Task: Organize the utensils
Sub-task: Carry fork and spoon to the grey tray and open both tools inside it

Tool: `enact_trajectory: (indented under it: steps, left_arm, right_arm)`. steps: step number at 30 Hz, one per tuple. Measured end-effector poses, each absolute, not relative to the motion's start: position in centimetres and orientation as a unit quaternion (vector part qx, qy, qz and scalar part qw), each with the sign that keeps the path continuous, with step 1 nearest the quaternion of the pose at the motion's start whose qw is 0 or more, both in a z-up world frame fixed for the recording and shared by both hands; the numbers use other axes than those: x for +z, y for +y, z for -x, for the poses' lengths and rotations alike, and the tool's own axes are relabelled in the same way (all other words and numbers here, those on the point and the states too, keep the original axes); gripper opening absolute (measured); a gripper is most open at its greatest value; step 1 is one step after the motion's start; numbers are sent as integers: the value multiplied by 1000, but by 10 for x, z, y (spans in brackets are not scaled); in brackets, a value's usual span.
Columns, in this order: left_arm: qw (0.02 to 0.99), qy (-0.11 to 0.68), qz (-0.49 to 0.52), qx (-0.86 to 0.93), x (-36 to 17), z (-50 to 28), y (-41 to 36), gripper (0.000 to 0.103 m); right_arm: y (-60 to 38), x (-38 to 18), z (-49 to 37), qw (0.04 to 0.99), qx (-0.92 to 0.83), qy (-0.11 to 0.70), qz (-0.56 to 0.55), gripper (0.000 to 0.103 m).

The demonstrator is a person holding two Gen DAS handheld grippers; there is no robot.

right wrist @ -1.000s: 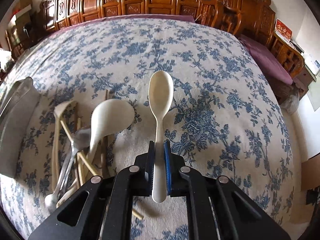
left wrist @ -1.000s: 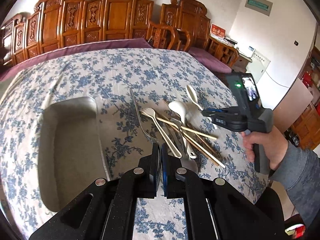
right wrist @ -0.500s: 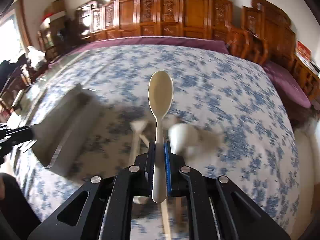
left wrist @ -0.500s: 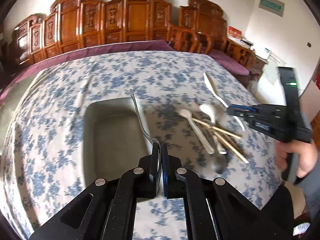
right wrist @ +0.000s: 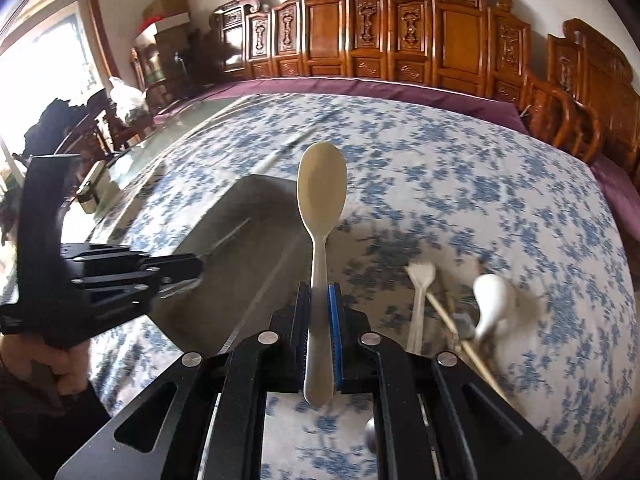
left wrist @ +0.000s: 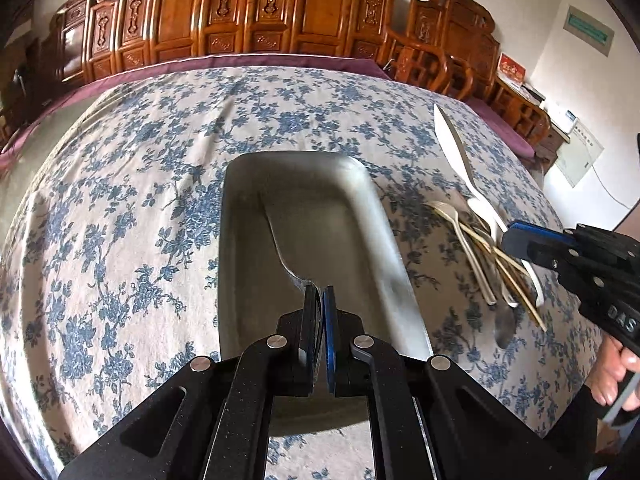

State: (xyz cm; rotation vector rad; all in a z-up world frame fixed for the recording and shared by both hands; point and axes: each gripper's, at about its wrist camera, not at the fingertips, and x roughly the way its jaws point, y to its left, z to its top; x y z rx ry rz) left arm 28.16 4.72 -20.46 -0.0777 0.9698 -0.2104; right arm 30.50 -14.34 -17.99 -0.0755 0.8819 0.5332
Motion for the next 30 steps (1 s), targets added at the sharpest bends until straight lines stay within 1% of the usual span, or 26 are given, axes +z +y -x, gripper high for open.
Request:
enact_trajectory:
  steps: [10, 18, 21, 22, 23, 30]
  left_arm:
    - [873, 475, 50, -97, -211, -288, 54, 3]
    - [885, 454, 55, -85, -194, -284, 68, 4]
    - [891, 445, 48, -72, -187, -282, 75, 7]
    - [894, 441, 45, -67, -185, -281, 78, 12]
    - [896, 438, 43, -63, -184, -281, 80, 13]
    - [900, 431, 47, -50, -178, -282, 93, 13]
  right_arm:
    - [-116, -184, -305, 861, 273, 427, 31, 11]
    - [-98, -191, -307, 856, 280, 435, 26, 11]
    - [-88, -195, -309, 853, 284, 438, 21, 11]
    - [-84, -197, -310, 851, 284, 440, 18, 11]
    - [-80, -200, -311, 850, 284, 442, 15, 11]
    - [-65, -219, -325, 842, 279, 462, -10, 12]
